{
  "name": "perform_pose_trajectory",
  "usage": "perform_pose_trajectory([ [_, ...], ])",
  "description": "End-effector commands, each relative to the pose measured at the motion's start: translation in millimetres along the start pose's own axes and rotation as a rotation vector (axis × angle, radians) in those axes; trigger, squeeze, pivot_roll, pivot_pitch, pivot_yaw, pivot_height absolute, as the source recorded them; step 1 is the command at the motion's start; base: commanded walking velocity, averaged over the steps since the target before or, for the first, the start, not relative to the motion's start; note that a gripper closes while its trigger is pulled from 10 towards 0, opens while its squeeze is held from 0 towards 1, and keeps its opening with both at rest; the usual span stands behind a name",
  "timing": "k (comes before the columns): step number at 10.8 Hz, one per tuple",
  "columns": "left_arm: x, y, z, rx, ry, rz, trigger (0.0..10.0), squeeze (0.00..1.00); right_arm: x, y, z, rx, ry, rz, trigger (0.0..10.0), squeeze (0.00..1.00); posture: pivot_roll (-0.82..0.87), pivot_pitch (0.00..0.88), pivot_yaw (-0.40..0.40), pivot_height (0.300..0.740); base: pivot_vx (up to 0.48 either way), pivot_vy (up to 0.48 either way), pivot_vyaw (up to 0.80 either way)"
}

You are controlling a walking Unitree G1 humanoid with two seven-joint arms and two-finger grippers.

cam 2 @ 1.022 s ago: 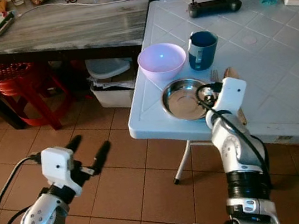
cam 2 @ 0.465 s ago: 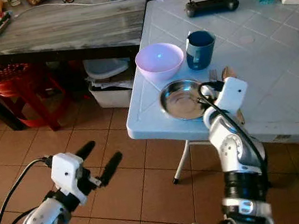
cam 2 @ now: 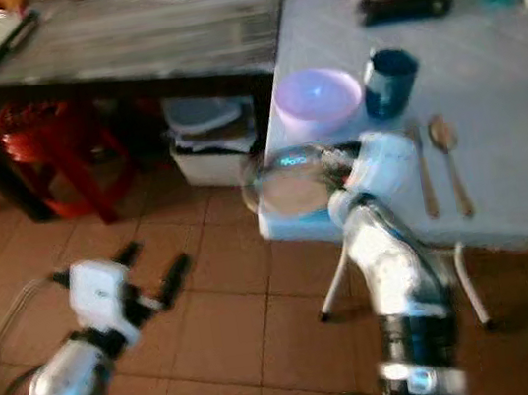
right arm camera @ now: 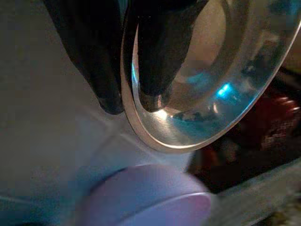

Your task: Setting the table

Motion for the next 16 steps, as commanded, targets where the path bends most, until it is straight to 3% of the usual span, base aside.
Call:
perform_pose_trajectory([
  [1,-0.4,-3.0,-1.1,0.006,0.012,0.006,10.0,0.00,-11.2,8.5,-4.3,-0.047,-0.035,-0.028,0.0,0.00,-0.03,0.058,0.046,0.740,0.000,0.469,0.00],
  [4,15.0,-9.6,-5.1,0.004,0.153,0.037,10.0,0.00,-19.5,10.1,-11.0,-0.115,-0.058,-0.125,0.0,0.00,-0.04,0.022,0.049,0.740,0.087,0.444,0.00],
  [11,16.9,-1.3,6.8,-0.026,0.155,0.086,10.0,0.00,-14.7,26.2,-11.0,-0.227,-0.053,-0.215,0.0,0.00,-0.05,0.000,0.058,0.740,0.356,0.318,0.00],
  [16,7.5,-0.7,13.2,-0.041,0.122,0.071,10.0,0.00,-13.7,24.6,-11.5,-0.252,-0.047,-0.253,0.0,0.00,-0.05,0.000,0.063,0.740,0.480,0.000,0.00],
])
Point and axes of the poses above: a point about 5 cm out from each wrist's last joint towards the gripper, its own z axis pointing out of the wrist towards the gripper, its own y axis along the axis of the wrist's last joint, x = y × z, the point moved 6 cm from there along z, pointing out of the wrist towards the gripper, and after that the axes turned 14 degrees about -z, right-handed, at the moved point
